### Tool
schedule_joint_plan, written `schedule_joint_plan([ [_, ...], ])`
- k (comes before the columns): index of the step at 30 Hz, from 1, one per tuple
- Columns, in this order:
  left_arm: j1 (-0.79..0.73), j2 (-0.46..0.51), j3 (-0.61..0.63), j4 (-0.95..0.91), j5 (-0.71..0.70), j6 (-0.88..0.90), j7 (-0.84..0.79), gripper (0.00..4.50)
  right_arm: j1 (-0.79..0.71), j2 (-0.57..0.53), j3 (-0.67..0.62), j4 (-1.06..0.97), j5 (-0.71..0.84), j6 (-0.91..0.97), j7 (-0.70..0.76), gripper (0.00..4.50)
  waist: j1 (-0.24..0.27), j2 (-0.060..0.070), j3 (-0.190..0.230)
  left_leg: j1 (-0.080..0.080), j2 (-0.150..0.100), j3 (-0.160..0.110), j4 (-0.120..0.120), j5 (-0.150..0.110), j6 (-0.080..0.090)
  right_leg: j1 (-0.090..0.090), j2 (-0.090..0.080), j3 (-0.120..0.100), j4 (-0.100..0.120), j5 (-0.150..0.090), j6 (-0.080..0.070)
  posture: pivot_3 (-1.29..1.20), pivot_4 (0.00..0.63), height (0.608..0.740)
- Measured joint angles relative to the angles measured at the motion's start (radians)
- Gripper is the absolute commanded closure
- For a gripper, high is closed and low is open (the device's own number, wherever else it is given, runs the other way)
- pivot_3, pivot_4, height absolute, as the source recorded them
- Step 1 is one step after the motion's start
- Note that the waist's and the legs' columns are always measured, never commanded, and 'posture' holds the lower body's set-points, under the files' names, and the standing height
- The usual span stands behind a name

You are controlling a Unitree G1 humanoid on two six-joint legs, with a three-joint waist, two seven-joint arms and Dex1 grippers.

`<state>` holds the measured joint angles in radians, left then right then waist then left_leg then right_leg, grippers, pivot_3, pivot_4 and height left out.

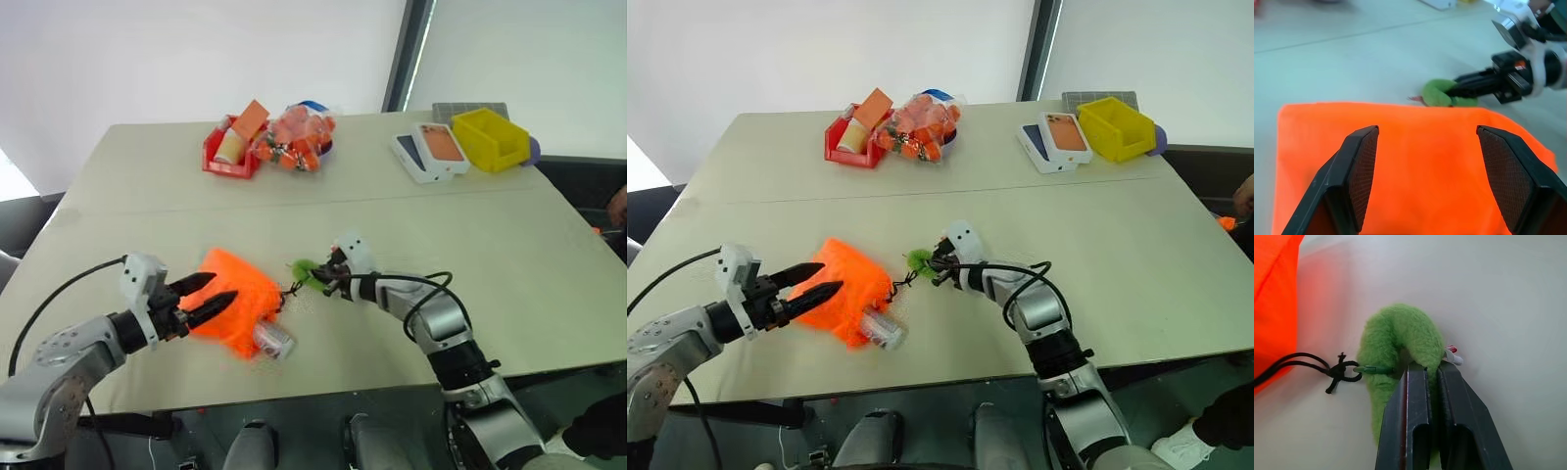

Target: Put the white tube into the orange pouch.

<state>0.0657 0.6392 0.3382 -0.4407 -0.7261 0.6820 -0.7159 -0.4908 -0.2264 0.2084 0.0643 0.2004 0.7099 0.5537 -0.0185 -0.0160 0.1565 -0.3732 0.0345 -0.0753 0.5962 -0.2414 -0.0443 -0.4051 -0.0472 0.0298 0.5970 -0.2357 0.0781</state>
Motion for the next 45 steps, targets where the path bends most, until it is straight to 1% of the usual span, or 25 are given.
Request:
schedule_joint_plan([
  [6,-0.003,-0.003,-0.016,0.012,0.0,0.0,-0.001,1.11,0.029,-0.038,-0.068,-0.022,-0.007,-0.026,-0.045,4.48,-0.001,0.0,0.0,0.0,0.0,0.0,0.0,0.0,0.0,0.0,0.0,0.0,0.0,0.0,-0.001,0.0,0.15,0.74],
  [9,-0.015,-0.006,-0.046,0.022,0.007,0.0,-0.001,1.11,0.035,-0.064,-0.068,-0.022,-0.058,-0.06,-0.092,4.48,-0.002,0.0,0.0,0.0,0.0,0.0,0.0,0.0,0.0,-0.001,0.0,0.0,0.0,0.0,0.0,0.0,0.15,0.74],
  [11,-0.026,-0.013,-0.061,0.026,0.009,0.0,0.0,1.11,0.05,-0.09,-0.065,-0.032,-0.066,-0.085,-0.073,4.48,-0.001,0.0,0.0,0.0,0.0,0.0,0.0,0.0,0.0,0.0,0.0,0.0,0.0,0.0,0.001,0.0,0.15,0.74],
  [12,-0.028,-0.013,-0.066,0.026,0.009,0.0,0.0,1.11,0.061,-0.104,-0.064,-0.047,-0.064,-0.091,-0.054,3.76,-0.001,0.0,0.0,0.0,0.0,0.0,0.0,0.0,0.0,0.0,0.0,0.0,0.0,0.0,0.001,0.0,0.15,0.74],
  [13,-0.032,-0.013,-0.075,0.026,0.009,0.0,0.0,1.11,0.075,-0.122,-0.06,-0.068,-0.061,-0.098,-0.033,3.48,0.0,0.0,0.0,0.0,0.0,0.0,0.0,0.0,0.0,0.0,0.0,0.0,0.0,0.0,0.001,0.0,0.15,0.74],
  [16,-0.032,-0.016,-0.092,0.025,0.01,0.0,0.0,1.11,0.131,-0.168,-0.061,-0.144,-0.061,-0.14,0.003,2.09,0.0,0.0,0.0,0.0,0.0,0.0,-0.001,0.0,0.0,0.0,0.0,0.0,-0.001,-0.001,0.001,0.0,0.15,0.74],
  [21,-0.019,-0.015,-0.127,0.016,0.02,0.0,-0.004,1.11,0.24,-0.211,-0.136,-0.288,-0.034,-0.223,0.022,2.09,0.0,0.0,0.0,0.0,0.0,0.0,-0.001,0.0,0.0,0.0,0.0,0.0,-0.001,-0.002,0.003,0.0,0.15,0.74],
  [23,-0.015,-0.013,-0.132,0.012,0.026,-0.001,-0.008,1.11,0.279,-0.237,-0.183,-0.347,0.037,-0.222,0.081,2.63,0.0,0.0,0.0,0.0,0.0,0.0,0.0,0.0,0.0,0.0,0.0,0.0,-0.001,-0.002,0.003,0.0,0.15,0.74],
  [24,-0.015,-0.011,-0.136,0.01,0.031,-0.003,-0.011,1.11,0.314,-0.266,-0.201,-0.395,0.101,-0.197,0.136,2.98,0.001,0.0,0.0,0.0,0.0,0.0,0.0,0.0,0.0,0.0,0.0,0.0,-0.001,-0.002,0.003,0.0,0.15,0.74],
  [25,-0.013,-0.01,-0.137,0.011,0.037,-0.007,-0.013,1.11,0.343,-0.294,-0.203,-0.435,0.15,-0.169,0.182,3.37,0.001,0.0,0.0,0.0,0.0,0.0,-0.001,0.0,0.0,0.0,0.0,0.0,-0.001,-0.002,0.003,0.0,0.15,0.74],
  [26,-0.013,-0.01,-0.14,0.011,0.041,-0.01,-0.015,1.11,0.371,-0.325,-0.198,-0.475,0.193,-0.135,0.225,4.02,0.002,0.0,0.001,0.0,0.0,0.0,-0.001,0.0,0.0,0.0,0.0,0.0,-0.001,-0.002,0.003,0.0,0.15,0.74],
  [27,-0.014,-0.01,-0.141,0.011,0.043,-0.011,-0.018,1.11,0.384,-0.347,-0.184,-0.499,0.213,-0.111,0.251,4.45,0.002,0.0,0.001,0.0,0.0,0.0,0.0,0.0,0.0,0.0,-0.001,0.0,-0.001,-0.002,0.003,0.0,0.15,0.74],
  [30,-0.03,-0.01,-0.148,0.014,0.047,-0.015,-0.025,1.11,0.401,-0.391,-0.096,-0.545,0.214,-0.066,0.287,4.45,-0.002,0.0,0.001,0.0,0.0,0.0,0.0,0.0,0.0,-0.001,-0.001,0.0,-0.001,-0.002,0.002,0.0,0.15,0.74],
  [34,-0.037,-0.009,-0.148,0.031,0.053,-0.02,-0.032,1.11,0.372,-0.392,0.068,-0.534,0.118,-0.06,0.266,4.45,-0.002,0.0,0.001,0.0,0.0,0.0,0.0,-0.001,-0.001,-0.004,-0.002,0.0,-0.004,-0.002,0.002,0.0,0.15,0.74],
  [38,-0.041,0.004,-0.147,0.047,0.069,-0.043,-0.049,1.11,0.283,-0.302,0.154,-0.482,0.097,-0.036,0.248,4.45,-0.002,-0.001,0.001,0.0,0.0,0.0,0.0,0.0,-0.001,-0.004,-0.002,-0.001,-0.005,-0.002,0.002,0.0,0.15,0.74],
  [45,-0.026,0.031,-0.119,0.063,0.086,-0.076,-0.067,1.11,0.192,-0.215,0.221,-0.397,0.088,-0.02,0.247,4.45,0.003,-0.001,0.001,-0.001,0.0,0.0,-0.001,0.0,0.0,-0.003,-0.002,-0.001,-0.004,0.0,0.0,0.0,0.15,0.74],
])
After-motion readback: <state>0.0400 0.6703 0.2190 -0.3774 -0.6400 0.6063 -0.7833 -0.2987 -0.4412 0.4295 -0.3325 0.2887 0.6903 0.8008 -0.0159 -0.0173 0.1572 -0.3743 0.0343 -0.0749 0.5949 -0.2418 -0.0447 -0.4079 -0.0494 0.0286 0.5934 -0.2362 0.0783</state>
